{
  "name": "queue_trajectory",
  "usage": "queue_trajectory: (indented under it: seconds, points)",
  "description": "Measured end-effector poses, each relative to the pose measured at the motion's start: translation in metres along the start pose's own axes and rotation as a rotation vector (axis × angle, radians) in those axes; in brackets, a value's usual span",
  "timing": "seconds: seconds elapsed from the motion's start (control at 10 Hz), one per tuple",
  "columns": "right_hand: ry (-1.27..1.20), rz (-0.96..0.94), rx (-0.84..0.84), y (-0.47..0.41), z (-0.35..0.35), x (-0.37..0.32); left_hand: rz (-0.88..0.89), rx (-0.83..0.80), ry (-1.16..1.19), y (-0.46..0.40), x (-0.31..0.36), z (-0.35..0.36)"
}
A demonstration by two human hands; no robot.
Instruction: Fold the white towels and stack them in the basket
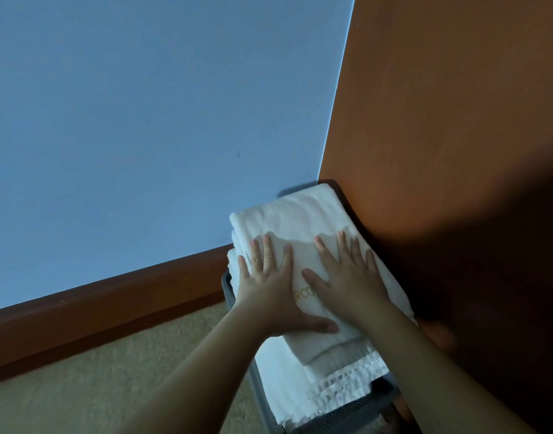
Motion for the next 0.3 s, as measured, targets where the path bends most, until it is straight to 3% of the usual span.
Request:
queue_trajectory:
  seconds: [0.2,0.3]
  points:
    - [-0.043,0.196,0.126,0.085,0.028,-0.031,0.113,0.069,0.017,0.087,-0.003,0.025]
    - [-0.263,0.124,0.303,0.142,0.055,-0.039,0.042,0.198,0.054,0.156,-0.013,0.073]
Point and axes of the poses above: each hand's wrist, its own y-axis away from the middle knuckle, its own z-axis out of the palm, x = y × z, the point moved 2 cm from there along -y, towards the middle knuckle, and after that the axes turned 11 degrees about -y, right-handed, at the moved point
